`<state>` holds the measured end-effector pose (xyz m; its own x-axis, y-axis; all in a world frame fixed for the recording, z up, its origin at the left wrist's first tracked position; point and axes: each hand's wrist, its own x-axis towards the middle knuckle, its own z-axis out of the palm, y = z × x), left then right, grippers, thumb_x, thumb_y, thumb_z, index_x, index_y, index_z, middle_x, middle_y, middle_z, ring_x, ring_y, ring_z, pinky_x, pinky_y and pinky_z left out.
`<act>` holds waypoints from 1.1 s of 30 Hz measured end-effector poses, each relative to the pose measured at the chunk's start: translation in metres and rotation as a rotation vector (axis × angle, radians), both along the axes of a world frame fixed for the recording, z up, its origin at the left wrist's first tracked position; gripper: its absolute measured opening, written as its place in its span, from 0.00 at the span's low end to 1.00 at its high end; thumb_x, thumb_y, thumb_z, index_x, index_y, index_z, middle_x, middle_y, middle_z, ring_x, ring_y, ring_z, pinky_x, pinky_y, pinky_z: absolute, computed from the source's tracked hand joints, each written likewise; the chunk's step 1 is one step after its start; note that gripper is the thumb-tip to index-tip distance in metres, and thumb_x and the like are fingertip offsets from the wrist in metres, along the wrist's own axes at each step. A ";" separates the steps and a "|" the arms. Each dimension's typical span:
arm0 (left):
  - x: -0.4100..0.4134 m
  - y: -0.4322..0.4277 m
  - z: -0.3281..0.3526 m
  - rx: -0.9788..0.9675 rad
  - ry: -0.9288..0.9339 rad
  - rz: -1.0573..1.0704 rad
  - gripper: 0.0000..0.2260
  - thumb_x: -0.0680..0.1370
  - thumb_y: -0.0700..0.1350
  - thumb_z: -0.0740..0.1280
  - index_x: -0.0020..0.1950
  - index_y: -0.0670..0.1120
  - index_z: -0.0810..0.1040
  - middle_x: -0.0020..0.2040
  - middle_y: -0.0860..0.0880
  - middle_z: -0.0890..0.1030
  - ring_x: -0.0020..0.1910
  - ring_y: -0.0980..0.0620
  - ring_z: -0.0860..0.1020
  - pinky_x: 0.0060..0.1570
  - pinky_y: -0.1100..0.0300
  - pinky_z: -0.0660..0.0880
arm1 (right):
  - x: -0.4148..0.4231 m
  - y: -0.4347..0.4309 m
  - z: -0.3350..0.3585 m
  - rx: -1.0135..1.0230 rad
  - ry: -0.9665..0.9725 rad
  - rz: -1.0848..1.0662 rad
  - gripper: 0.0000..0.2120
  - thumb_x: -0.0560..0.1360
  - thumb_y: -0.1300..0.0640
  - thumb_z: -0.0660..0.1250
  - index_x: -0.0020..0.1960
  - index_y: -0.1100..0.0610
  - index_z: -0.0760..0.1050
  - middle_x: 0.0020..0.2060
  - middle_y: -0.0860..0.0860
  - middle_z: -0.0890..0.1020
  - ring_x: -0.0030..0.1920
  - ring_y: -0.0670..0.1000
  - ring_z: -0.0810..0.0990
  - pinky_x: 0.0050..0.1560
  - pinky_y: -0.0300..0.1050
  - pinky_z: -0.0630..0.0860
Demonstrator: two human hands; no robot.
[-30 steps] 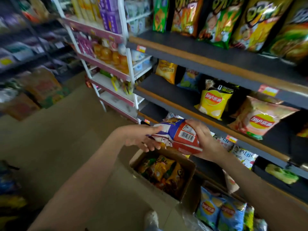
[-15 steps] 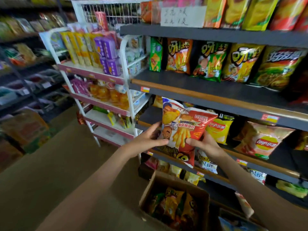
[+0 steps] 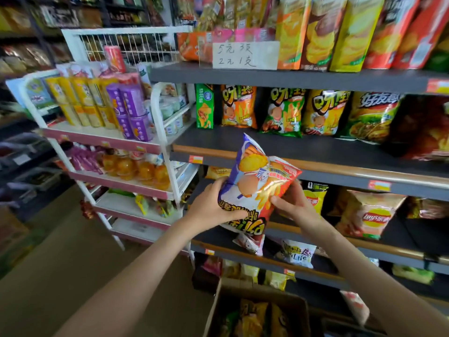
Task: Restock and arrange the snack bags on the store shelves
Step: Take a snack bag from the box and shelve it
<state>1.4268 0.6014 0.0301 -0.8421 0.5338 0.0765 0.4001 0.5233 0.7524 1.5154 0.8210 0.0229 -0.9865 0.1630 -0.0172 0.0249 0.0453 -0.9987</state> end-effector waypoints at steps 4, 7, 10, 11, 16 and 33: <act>-0.011 0.014 0.007 -0.201 0.176 0.035 0.43 0.61 0.67 0.73 0.70 0.59 0.57 0.65 0.51 0.69 0.60 0.48 0.75 0.56 0.50 0.75 | -0.012 0.023 0.007 0.782 0.245 -0.401 0.54 0.63 0.52 0.80 0.77 0.59 0.48 0.74 0.57 0.60 0.74 0.57 0.57 0.71 0.52 0.56; -0.015 0.031 0.018 -0.439 0.408 -0.044 0.46 0.64 0.67 0.72 0.74 0.55 0.53 0.66 0.46 0.66 0.59 0.43 0.75 0.51 0.51 0.75 | -0.013 0.029 0.029 1.305 0.325 -0.335 0.53 0.63 0.47 0.79 0.78 0.54 0.50 0.75 0.61 0.55 0.76 0.62 0.50 0.73 0.60 0.47; -0.015 0.052 0.029 -0.549 0.563 -0.092 0.46 0.66 0.68 0.69 0.76 0.52 0.52 0.64 0.46 0.64 0.57 0.43 0.75 0.48 0.52 0.76 | -0.008 0.025 0.045 1.655 0.341 -0.239 0.49 0.64 0.43 0.77 0.77 0.52 0.56 0.75 0.65 0.53 0.76 0.65 0.48 0.71 0.62 0.42; -0.014 0.058 0.032 -0.578 0.601 -0.103 0.46 0.67 0.69 0.68 0.76 0.52 0.51 0.64 0.46 0.64 0.56 0.44 0.75 0.46 0.54 0.75 | -0.006 0.025 0.049 1.724 0.321 -0.280 0.48 0.62 0.41 0.77 0.75 0.54 0.60 0.75 0.65 0.54 0.75 0.65 0.49 0.71 0.64 0.42; 0.003 0.089 0.041 -0.708 0.871 -0.205 0.44 0.71 0.69 0.63 0.78 0.51 0.47 0.68 0.44 0.61 0.56 0.46 0.75 0.38 0.58 0.67 | 0.011 0.034 0.046 1.982 0.213 -0.302 0.44 0.59 0.41 0.78 0.68 0.60 0.71 0.72 0.61 0.66 0.74 0.62 0.58 0.71 0.67 0.46; 0.105 0.251 0.054 -0.283 1.371 -0.598 0.26 0.64 0.47 0.76 0.59 0.40 0.76 0.52 0.42 0.80 0.48 0.42 0.80 0.53 0.50 0.76 | 0.149 0.133 0.064 1.704 -0.336 -0.441 0.44 0.67 0.32 0.66 0.72 0.55 0.57 0.61 0.55 0.70 0.60 0.58 0.74 0.58 0.54 0.70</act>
<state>1.5320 0.8524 0.0841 0.1301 0.8909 0.4352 0.8837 0.0948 -0.4583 1.6649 0.9542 0.0872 -0.8595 0.4378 0.2636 0.4909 0.8508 0.1874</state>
